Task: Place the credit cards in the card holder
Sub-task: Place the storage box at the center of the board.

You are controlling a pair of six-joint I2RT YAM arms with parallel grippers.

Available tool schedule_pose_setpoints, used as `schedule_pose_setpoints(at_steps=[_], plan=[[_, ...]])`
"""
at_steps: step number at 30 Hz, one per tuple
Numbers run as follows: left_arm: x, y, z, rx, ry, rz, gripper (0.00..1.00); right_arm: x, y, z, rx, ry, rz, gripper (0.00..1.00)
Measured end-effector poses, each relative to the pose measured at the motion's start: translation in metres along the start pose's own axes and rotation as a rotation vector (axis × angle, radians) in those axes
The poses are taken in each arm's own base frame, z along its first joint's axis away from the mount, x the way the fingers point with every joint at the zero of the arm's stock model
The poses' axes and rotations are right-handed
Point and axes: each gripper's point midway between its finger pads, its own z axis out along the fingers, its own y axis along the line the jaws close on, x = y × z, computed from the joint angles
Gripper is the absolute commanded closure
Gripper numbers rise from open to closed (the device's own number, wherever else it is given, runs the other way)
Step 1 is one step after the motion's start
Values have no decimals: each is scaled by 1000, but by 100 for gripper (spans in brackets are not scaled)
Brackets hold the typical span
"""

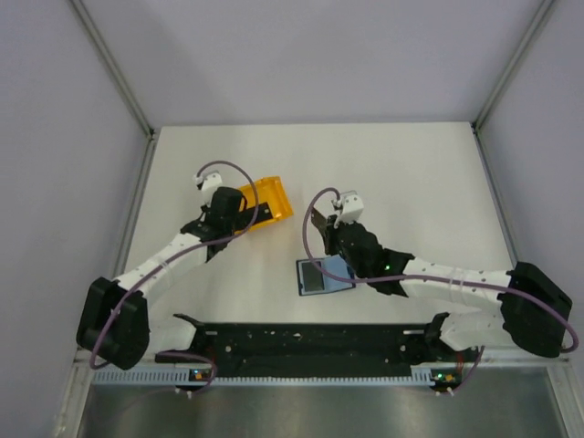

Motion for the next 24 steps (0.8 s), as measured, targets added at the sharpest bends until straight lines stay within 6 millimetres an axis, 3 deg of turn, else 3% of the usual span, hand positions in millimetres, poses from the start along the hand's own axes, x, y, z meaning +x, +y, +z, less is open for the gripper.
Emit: schedule_pose_setpoints(at_steps=[5, 12, 17, 21, 24], plan=[[-12, 15, 30, -51, 62, -65, 89, 36, -24, 16, 85, 91, -77, 100], [4, 27, 47, -60, 154, -90, 66, 55, -37, 44, 103, 155, -92, 99], [-4, 20, 46, -20, 141, -109, 47, 57, -22, 65, 50, 181, -99, 76], [-15, 14, 39, 17, 112, -123, 41, 50, -10, 74, 10, 176, -105, 59], [-27, 9, 31, 46, 81, -133, 39, 45, -7, 76, 0, 167, -108, 53]])
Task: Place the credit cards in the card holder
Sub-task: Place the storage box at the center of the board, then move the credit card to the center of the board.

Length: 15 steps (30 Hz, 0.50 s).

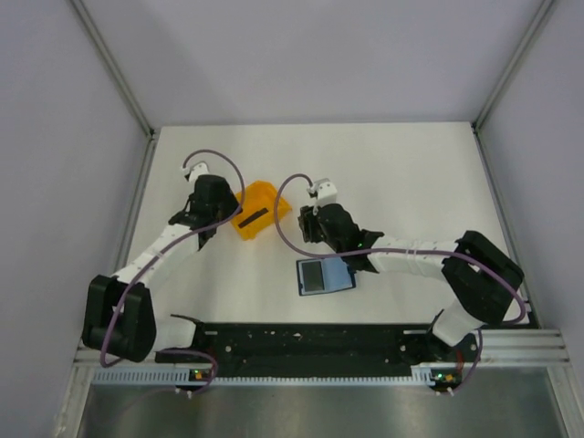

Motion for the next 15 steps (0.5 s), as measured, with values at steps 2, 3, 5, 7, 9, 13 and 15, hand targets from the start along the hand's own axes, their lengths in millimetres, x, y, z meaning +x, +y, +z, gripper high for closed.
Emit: schedule_pose_setpoints(at_steps=[2, 3, 5, 7, 9, 13, 15], plan=[[-6, -4, -7, 24, -16, -6, 39, -2, -1, 0, 1, -3, 0, 51], [-9, -7, -11, 39, -25, -11, 39, -1, -2, 0, 4, -1, -3, 50], [-15, -12, -18, 70, -39, -16, 39, -1, -4, 0, 9, 2, -4, 50], [-21, -18, -28, 110, -53, -19, 39, -2, -8, -2, 18, 1, -1, 49], [-25, -24, -37, 148, -67, -20, 39, -6, -13, -6, 26, -7, 4, 49], [-22, -27, -48, 200, -68, -16, 39, -13, -24, -16, 51, -27, 16, 50], [-14, -27, -50, 219, -49, -13, 41, -14, -30, -18, 66, -30, 26, 53]])
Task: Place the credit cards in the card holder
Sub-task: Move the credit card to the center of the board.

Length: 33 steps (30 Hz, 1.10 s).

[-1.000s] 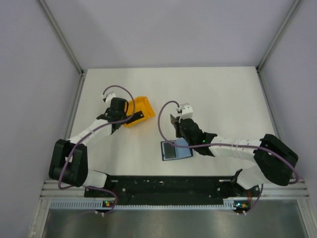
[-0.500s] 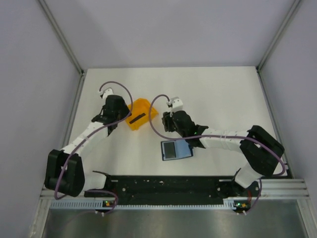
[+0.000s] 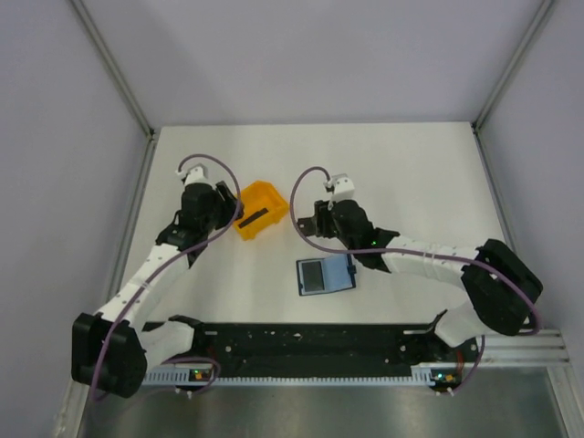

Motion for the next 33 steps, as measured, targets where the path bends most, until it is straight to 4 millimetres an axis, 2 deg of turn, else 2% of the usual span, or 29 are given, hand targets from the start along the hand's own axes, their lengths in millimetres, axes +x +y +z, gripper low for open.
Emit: schedule_pose_setpoints(at_steps=[4, 7, 10, 12, 17, 25, 29, 33], plan=[[24, -1, -2, 37, 59, 12, 42, 6, -23, 4, 57, 40, 32, 64], [54, -11, -7, 83, 121, 51, 42, 16, -36, 18, 84, 108, 45, 71], [77, -19, -13, 126, 165, 85, 43, 23, -33, 32, 66, 155, 47, 77], [86, -22, -16, 149, 173, 95, 44, 29, -27, 39, 42, 184, 41, 80], [98, -17, -15, 153, 182, 95, 46, 39, -19, 57, 18, 230, 21, 81], [103, -17, -7, 146, 191, 91, 47, 50, -12, 90, 27, 286, 1, 81], [100, -17, -7, 145, 181, 88, 46, 67, -11, 91, 28, 338, -1, 81], [97, -15, -8, 132, 164, 84, 46, 70, -2, 89, 11, 346, 12, 81]])
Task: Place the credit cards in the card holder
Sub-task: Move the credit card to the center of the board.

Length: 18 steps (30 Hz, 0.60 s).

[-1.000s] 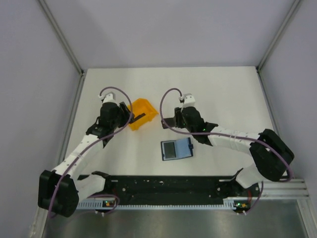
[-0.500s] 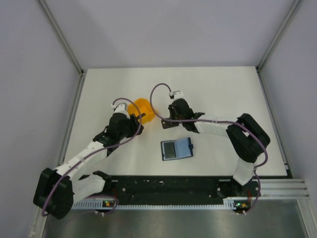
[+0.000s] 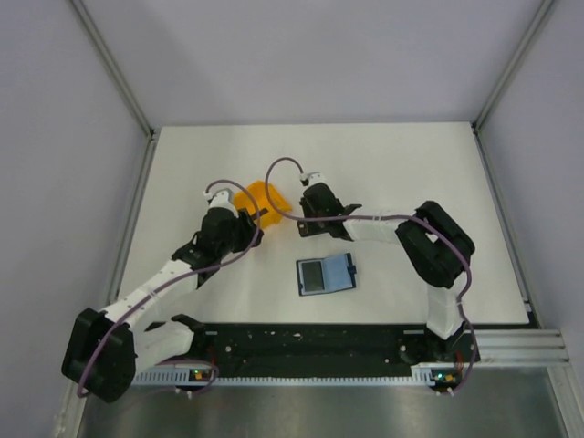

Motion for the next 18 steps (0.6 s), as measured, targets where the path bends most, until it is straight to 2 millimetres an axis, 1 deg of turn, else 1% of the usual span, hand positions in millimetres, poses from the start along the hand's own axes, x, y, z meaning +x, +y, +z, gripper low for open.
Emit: schedule_pose_setpoints(at_steps=[4, 7, 11, 14, 15, 16, 18], plan=[[0, 2, -3, -4, -9, -1, 46, 8, 20, -4, -33, 12, -14, 81], [0, 5, -5, -14, -15, -1, 46, 19, 43, -9, -69, 25, -32, 81], [-1, 8, -10, -22, -36, -3, 46, 41, 77, -19, -126, 60, -29, 81], [-2, 10, -12, -27, -47, -5, 46, 50, 94, -24, -161, 60, -24, 77], [-2, 11, -13, -28, -50, -5, 45, 53, 98, -26, -172, 58, -23, 73], [-2, 11, -13, -29, -49, -4, 45, 56, 101, -30, -183, 55, -21, 69], [-1, 12, -13, -30, -48, -2, 45, 63, 98, -41, -184, 60, -28, 62]])
